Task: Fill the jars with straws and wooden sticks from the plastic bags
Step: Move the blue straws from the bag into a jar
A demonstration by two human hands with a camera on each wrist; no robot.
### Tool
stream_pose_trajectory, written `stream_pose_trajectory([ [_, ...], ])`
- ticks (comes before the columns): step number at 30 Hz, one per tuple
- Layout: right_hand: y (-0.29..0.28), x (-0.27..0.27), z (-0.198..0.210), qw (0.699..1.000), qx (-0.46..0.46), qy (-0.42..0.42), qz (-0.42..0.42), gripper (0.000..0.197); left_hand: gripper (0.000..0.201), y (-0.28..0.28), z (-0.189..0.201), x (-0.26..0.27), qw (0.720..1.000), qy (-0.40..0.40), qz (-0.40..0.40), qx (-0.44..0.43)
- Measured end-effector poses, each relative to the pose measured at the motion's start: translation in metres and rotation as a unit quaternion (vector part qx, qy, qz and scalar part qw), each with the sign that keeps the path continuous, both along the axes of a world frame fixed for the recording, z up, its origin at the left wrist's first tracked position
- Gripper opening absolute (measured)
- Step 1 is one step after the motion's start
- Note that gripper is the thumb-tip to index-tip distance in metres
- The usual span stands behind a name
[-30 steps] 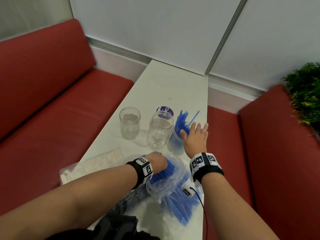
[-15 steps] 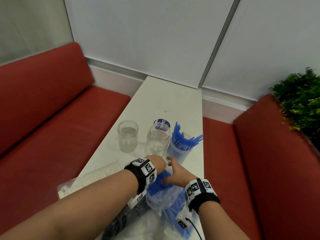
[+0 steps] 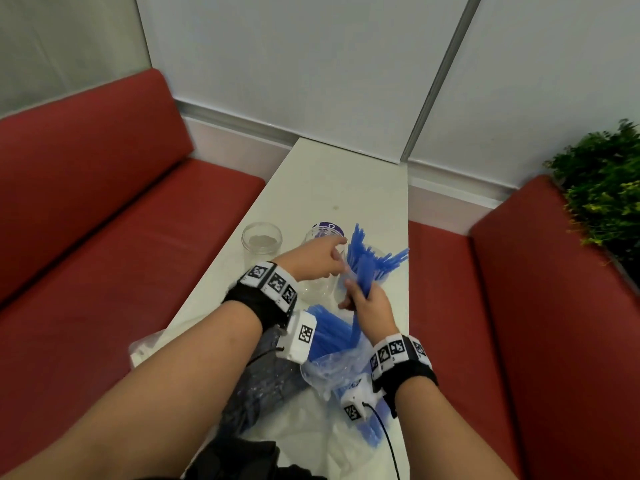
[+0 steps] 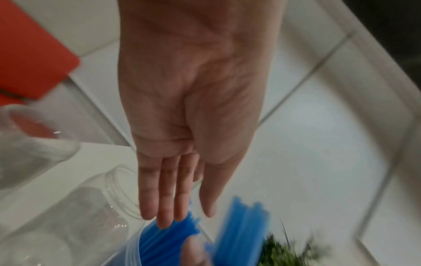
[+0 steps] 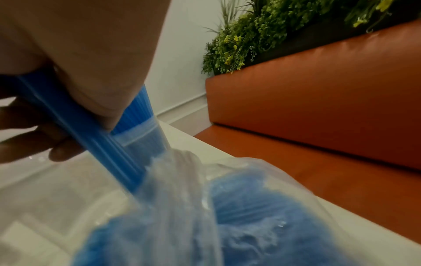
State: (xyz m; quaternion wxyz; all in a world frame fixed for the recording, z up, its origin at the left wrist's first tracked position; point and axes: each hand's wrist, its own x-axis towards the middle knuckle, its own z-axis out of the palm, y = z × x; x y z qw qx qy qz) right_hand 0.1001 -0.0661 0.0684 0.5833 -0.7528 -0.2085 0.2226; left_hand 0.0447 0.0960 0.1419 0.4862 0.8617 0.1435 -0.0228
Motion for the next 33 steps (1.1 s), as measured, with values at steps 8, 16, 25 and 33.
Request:
stream_pose_trajectory([
  [8, 0.016, 0.024, 0.098, 0.973, 0.232, -0.009, 0.008, 0.013, 0.037, -0.017, -0.027, -0.005, 0.922, 0.025, 0.135, -0.362],
  [16, 0.013, 0.018, 0.124, 0.961, 0.277, -0.007, -0.008, 0.022, 0.071, -0.036, -0.045, 0.002, 0.786, 0.077, 0.112, -0.603],
  [25, 0.014, 0.015, 0.119, 0.967, 0.254, -0.005, -0.038, 0.016, 0.063, -0.053, -0.044, 0.015, 0.912, 0.026, 0.097, -0.399],
  [33, 0.010, 0.024, 0.123, 0.964, 0.249, 0.043, -0.084, 0.027, 0.078, -0.047, -0.029, 0.014, 0.938, 0.031, 0.046, -0.343],
])
